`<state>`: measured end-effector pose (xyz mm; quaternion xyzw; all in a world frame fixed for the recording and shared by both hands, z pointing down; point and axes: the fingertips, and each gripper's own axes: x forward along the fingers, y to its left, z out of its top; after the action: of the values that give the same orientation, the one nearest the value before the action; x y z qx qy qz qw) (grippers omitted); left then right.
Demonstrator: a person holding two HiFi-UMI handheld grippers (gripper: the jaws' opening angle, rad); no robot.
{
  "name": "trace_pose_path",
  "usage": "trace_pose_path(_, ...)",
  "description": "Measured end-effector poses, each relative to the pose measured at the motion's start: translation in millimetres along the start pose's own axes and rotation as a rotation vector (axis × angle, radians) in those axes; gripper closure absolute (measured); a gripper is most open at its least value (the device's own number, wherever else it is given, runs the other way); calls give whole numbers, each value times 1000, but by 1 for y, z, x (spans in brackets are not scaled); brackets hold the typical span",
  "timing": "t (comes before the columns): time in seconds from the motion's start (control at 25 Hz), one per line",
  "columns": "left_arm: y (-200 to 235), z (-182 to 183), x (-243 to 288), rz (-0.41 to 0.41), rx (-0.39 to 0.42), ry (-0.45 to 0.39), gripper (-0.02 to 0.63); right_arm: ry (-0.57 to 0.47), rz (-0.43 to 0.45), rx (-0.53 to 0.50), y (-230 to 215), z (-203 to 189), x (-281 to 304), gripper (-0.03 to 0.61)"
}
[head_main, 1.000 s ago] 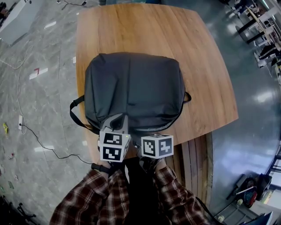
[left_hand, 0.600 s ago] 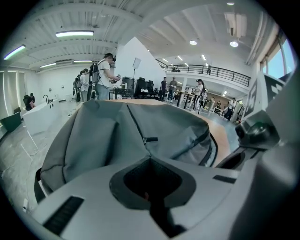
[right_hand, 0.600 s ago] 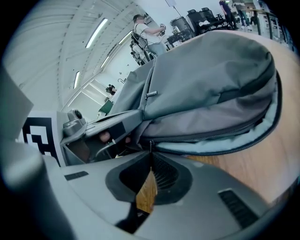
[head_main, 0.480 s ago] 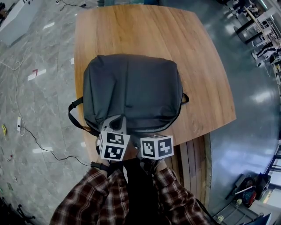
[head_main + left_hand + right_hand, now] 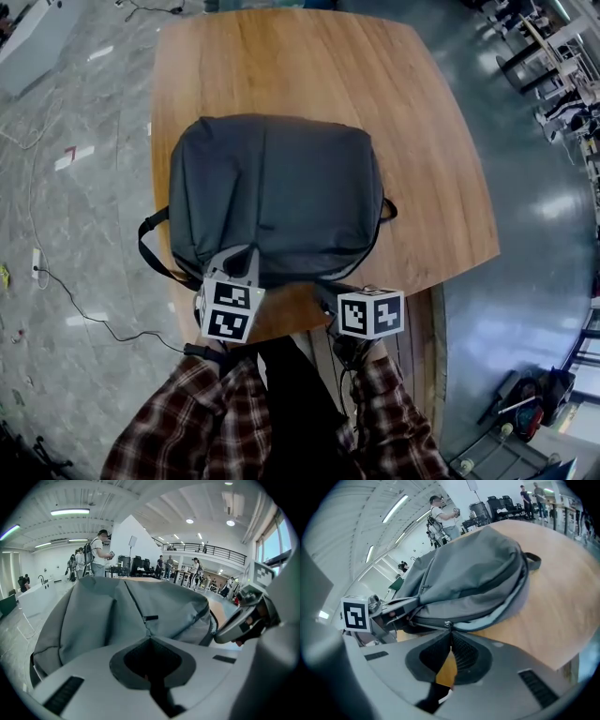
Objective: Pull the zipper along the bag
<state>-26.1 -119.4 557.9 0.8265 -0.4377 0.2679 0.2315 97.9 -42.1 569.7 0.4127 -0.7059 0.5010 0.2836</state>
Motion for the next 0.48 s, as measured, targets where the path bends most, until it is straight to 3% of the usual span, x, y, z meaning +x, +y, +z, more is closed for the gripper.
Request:
trace_pose_path(0.24,-2,0,0,-15,-13,1,604,4,-94,-68,-56,11,-35,560)
trace_pose_path(0.48,-5,2,8,-29,-15,5,604,4,-126,-100,-73,19,-40,560)
